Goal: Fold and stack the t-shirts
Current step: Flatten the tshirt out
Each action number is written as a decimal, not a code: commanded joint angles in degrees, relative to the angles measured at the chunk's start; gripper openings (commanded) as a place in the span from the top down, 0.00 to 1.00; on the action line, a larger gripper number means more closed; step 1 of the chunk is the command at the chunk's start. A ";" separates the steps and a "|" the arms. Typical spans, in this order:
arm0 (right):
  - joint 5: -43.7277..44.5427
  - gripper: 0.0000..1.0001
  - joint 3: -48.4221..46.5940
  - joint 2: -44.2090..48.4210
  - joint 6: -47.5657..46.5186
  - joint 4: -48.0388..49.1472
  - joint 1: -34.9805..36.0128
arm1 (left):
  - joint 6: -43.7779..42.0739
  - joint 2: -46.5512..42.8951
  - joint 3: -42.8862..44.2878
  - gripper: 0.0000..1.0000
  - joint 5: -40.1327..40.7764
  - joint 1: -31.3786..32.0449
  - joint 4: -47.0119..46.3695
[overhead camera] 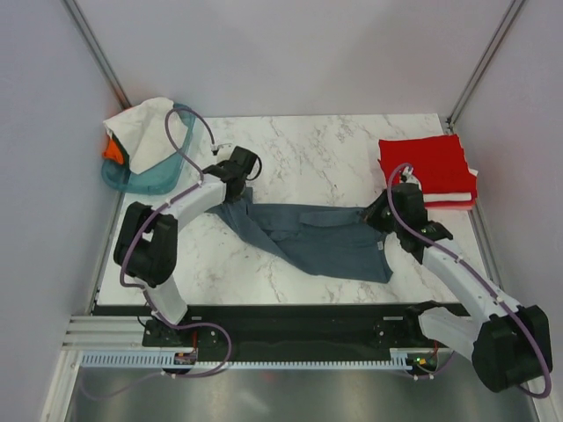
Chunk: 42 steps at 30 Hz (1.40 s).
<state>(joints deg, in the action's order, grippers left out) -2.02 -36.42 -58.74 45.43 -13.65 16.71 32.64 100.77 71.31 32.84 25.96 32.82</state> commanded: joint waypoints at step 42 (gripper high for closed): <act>-2.99 1.00 5.22 28.86 -0.69 -15.53 -11.00 | 9.03 -35.67 -29.14 0.18 -3.40 -5.30 -17.61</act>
<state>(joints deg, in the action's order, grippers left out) -4.23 -31.51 -28.69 45.21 -30.46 5.78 45.84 60.40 35.44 28.27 21.06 23.86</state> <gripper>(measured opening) 0.010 0.827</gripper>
